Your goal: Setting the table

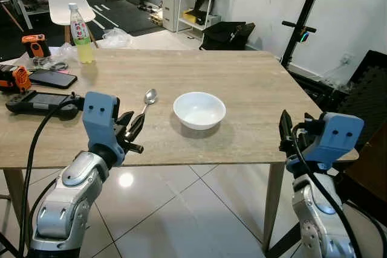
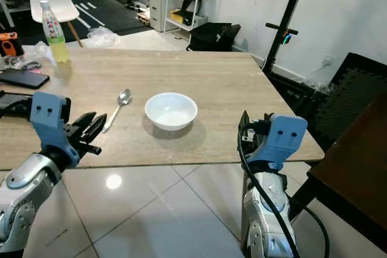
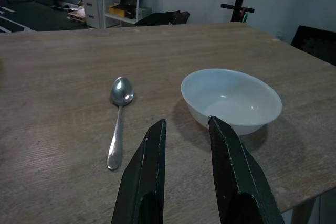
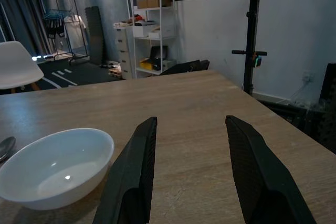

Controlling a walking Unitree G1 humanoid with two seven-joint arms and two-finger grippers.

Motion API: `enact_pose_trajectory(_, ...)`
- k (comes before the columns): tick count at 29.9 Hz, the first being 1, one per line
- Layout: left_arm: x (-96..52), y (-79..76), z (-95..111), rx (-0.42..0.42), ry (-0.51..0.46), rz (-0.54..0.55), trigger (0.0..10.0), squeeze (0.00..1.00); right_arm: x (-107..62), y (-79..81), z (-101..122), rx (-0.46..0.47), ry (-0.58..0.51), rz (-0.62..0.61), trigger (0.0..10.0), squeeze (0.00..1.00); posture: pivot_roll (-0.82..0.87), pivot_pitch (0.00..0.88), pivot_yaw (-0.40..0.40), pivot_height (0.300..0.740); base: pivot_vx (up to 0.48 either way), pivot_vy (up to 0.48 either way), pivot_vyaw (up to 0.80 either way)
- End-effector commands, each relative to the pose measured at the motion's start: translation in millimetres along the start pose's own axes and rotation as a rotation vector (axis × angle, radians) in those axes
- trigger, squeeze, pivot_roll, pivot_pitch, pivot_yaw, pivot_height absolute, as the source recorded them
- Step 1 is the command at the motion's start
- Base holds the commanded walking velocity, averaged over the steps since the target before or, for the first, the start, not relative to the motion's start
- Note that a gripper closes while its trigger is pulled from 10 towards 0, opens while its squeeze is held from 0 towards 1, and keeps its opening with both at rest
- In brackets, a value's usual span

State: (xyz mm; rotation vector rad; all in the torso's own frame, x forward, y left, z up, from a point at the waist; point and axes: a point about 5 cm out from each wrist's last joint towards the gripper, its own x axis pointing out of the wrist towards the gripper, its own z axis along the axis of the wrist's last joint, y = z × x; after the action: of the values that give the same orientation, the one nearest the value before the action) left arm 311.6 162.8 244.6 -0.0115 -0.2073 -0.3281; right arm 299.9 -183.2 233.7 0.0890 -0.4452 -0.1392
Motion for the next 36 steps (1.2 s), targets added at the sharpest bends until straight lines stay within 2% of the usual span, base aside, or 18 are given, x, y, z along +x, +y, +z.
enact_pose_trajectory(1, 1.1, -2.2, -2.7, 0.0, 0.006, -0.007, 10.0, 0.0, -2.6, -3.9, -1.2, -0.015, 0.008, -0.014, 10.0, 0.0, 0.05, 0.058, 0.021, 0.74, 0.0, 0.0, 0.0)
enact_pose_trajectory(36, 7.9, -4.8, 5.3, -0.017, -0.022, -0.014, 10.0, 0.0, -0.6, -2.5, -0.4, -0.016, 0.008, -0.005, 10.0, 0.0, 0.05, 0.067, 0.017, 0.74, 0.0, 0.0, 0.0)
